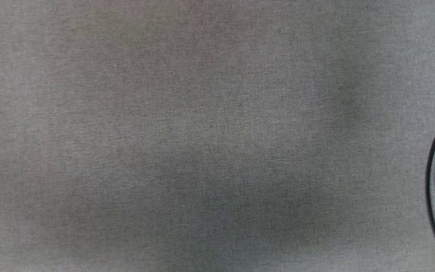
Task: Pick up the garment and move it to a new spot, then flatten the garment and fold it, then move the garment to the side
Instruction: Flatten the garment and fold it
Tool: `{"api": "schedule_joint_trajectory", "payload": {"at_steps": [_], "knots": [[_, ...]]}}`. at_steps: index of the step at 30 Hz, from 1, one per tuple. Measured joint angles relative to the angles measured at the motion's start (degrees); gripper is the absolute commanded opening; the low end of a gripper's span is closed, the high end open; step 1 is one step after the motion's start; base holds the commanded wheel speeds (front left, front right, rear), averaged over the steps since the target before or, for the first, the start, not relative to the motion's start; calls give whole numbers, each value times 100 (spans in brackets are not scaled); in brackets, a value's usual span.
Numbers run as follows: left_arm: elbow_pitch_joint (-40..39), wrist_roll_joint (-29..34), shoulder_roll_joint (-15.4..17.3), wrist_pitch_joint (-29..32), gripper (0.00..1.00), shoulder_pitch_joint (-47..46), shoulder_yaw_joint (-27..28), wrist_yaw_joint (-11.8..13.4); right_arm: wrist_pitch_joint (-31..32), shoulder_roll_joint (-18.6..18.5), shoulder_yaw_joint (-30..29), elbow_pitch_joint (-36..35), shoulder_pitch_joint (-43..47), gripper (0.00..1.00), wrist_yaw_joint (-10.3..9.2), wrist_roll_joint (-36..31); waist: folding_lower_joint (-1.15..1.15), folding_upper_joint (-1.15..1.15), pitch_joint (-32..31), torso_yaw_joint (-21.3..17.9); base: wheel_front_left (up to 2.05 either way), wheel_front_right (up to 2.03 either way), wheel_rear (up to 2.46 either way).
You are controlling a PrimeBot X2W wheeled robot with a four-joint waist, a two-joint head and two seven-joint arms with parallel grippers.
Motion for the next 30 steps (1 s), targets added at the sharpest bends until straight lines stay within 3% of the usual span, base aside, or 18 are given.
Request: {"api": "schedule_joint_trajectory", "payload": {"at_steps": [10, 14, 20, 21, 30], "knots": [[-1758, -955, 5, -213, 0, 3431, -118, 15, -280, -42, 392, 224, 2087, 0, -9, 436, 0, 0, -329, 130, 0, 0, 0], [-2277, -865, -108, -232, 0, 4507, 43, 15, -98, -171, 628, -57, 2932, 0, -10, 789, 0, 0, -466, 187, 0, 0, 0], [-3212, -355, -218, -237, 0, 6557, 289, 15, 480, -397, 1061, -1230, 4743, 0, -16, 1642, 0, 0, -772, 273, 0, 0, 0], [-3443, -339, -314, -237, 0, 7060, 399, 16, 708, -488, 1074, -1728, 5373, 0, -16, 1916, 0, 0, -879, 306, 0, 0, 0], [-4325, 132, -197, -238, 0, 8613, 645, 15, 1771, -495, 828, -4184, 7948, 0, -22, 2614, 0, 0, -1229, 500, 0, 0, 0]]}}
